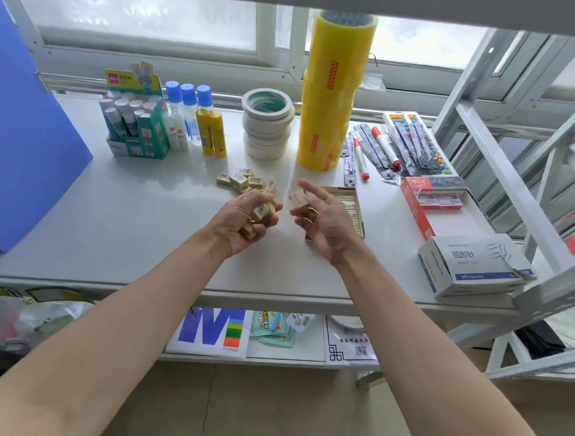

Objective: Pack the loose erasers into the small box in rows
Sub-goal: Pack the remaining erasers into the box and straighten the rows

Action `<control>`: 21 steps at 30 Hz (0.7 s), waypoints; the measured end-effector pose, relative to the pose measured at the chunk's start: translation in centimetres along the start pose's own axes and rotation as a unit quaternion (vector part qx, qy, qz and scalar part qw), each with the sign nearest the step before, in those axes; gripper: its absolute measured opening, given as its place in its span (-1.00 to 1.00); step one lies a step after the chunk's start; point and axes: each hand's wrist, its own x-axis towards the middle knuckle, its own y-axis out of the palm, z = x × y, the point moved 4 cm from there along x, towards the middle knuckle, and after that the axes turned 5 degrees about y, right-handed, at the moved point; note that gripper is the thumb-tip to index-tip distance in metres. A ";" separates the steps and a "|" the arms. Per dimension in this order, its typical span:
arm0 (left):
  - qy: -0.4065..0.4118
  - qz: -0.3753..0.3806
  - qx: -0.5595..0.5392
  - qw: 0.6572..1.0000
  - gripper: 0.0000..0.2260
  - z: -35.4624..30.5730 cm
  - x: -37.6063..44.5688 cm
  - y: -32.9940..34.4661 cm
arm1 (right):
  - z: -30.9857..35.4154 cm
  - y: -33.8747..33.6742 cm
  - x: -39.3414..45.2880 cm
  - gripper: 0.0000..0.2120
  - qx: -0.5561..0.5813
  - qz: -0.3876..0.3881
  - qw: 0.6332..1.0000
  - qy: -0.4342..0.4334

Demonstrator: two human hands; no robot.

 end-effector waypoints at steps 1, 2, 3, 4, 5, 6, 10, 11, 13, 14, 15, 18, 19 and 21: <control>0.001 0.006 0.033 0.999 -0.82 0.1 0.0 0.4 | 0.2 -0.3 -0.1 -0.72 -0.027 -0.009 0.999 -0.016; 0.001 0.011 0.062 0.998 -0.82 0.3 0.0 0.9 | 0.4 -0.7 -0.3 -0.75 -0.059 -0.021 0.997 -0.035; 0.000 0.018 0.085 0.996 -0.81 0.4 0.1 1.3 | 0.7 -1.0 -0.4 -0.78 -0.088 -0.035 0.994 -0.052; -0.002 0.027 0.103 0.994 -0.78 0.6 0.1 1.7 | 0.9 -1.3 -0.5 -0.79 -0.111 -0.048 0.990 -0.066; -0.003 0.037 0.117 0.992 -0.73 0.6 0.1 2.1 | 1.1 -1.7 -0.6 -0.79 -0.128 -0.057 0.987 -0.076; -0.004 0.046 0.132 0.990 -0.68 0.7 0.2 2.4 | 1.2 -2.0 -0.7 -0.79 -0.140 -0.063 0.985 -0.083; 0.005 0.067 0.206 0.976 -0.65 0.9 0.2 3.4 | 1.7 -2.9 -1.2 -0.78 -0.149 -0.064 0.982 -0.094; 0.005 0.072 0.213 0.974 -0.66 0.9 0.3 3.7 | 1.8 -3.1 -1.2 -0.77 -0.150 -0.063 0.982 -0.095; 0.004 0.082 0.218 0.973 -0.69 0.9 0.4 4.1 | 1.8 -3.4 -1.3 -0.75 -0.158 -0.066 0.980 -0.099; 0.005 0.082 0.220 0.972 -0.70 1.0 0.5 4.3 | 1.9 -3.5 -1.3 -0.75 -0.161 -0.068 0.980 -0.099; 0.007 0.078 0.223 0.972 -0.71 0.9 0.6 4.4 | 1.9 -3.7 -1.4 -0.76 -0.162 -0.065 0.979 -0.101; 0.018 0.056 0.235 0.970 -0.76 0.7 0.8 4.6 | 2.1 -4.0 -1.4 -0.73 -0.219 -0.034 0.968 -0.121; 0.020 0.050 0.237 0.970 -0.78 0.7 0.9 4.6 | 2.1 -4.0 -1.4 -0.68 -0.256 -0.028 0.957 -0.134; 0.026 0.034 0.247 0.968 -0.76 0.6 1.2 4.6 | 2.4 -4.1 -1.2 -0.69 -0.328 -0.045 0.929 -0.165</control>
